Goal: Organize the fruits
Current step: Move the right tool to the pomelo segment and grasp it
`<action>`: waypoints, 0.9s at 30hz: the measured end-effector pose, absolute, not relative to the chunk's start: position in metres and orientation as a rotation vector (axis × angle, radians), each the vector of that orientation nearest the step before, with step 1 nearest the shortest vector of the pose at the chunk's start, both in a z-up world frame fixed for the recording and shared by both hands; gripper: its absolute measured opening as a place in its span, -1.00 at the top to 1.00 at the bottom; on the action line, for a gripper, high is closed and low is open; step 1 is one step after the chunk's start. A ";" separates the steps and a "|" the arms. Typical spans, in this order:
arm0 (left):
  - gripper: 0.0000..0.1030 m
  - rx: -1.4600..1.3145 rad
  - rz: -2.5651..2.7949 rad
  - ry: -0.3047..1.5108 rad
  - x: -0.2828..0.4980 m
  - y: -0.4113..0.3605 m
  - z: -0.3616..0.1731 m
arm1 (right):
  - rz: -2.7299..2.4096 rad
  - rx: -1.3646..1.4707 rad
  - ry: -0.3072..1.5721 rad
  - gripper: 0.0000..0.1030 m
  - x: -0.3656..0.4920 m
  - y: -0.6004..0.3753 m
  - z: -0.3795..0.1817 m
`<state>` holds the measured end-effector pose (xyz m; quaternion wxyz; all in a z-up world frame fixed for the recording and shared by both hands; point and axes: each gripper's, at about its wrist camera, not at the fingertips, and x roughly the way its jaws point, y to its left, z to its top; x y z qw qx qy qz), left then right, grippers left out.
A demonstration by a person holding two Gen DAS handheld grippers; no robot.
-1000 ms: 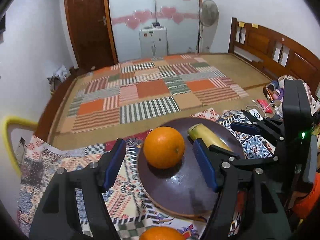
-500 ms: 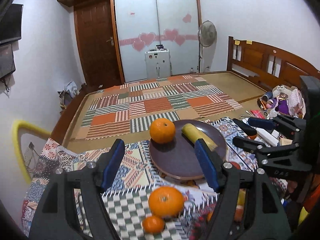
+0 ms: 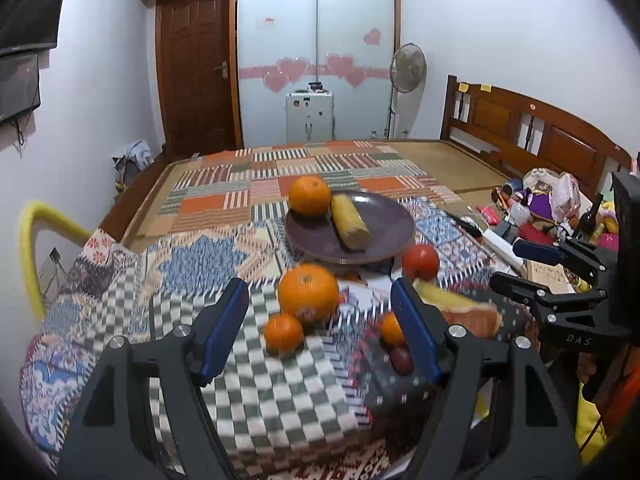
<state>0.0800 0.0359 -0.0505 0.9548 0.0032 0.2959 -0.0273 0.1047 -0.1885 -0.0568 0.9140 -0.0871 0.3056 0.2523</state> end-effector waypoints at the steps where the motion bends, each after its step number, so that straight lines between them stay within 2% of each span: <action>1: -0.43 0.005 -0.051 0.606 0.076 0.036 -0.054 | 0.517 -0.181 0.635 -0.15 0.103 -0.188 -0.061; 6: -0.41 0.016 -0.054 0.625 0.061 0.035 -0.072 | 0.548 -0.182 0.671 -0.14 0.092 -0.187 -0.078; 8: -0.38 0.035 -0.046 0.627 0.057 0.033 -0.079 | 0.578 -0.182 0.684 0.03 0.090 -0.185 -0.084; 10: -0.31 0.048 -0.052 0.631 0.052 0.029 -0.086 | 0.601 -0.179 0.701 0.28 0.092 -0.181 -0.088; 12: -0.11 0.040 -0.068 0.642 0.051 0.029 -0.091 | 0.608 -0.182 0.712 0.41 0.093 -0.178 -0.092; 16: 0.06 0.016 -0.099 0.669 0.052 0.027 -0.099 | 0.627 -0.186 0.715 0.58 0.091 -0.171 -0.094; 27: 0.08 -0.017 -0.125 0.701 0.053 0.029 -0.114 | 0.639 -0.208 0.752 0.56 0.097 -0.149 -0.107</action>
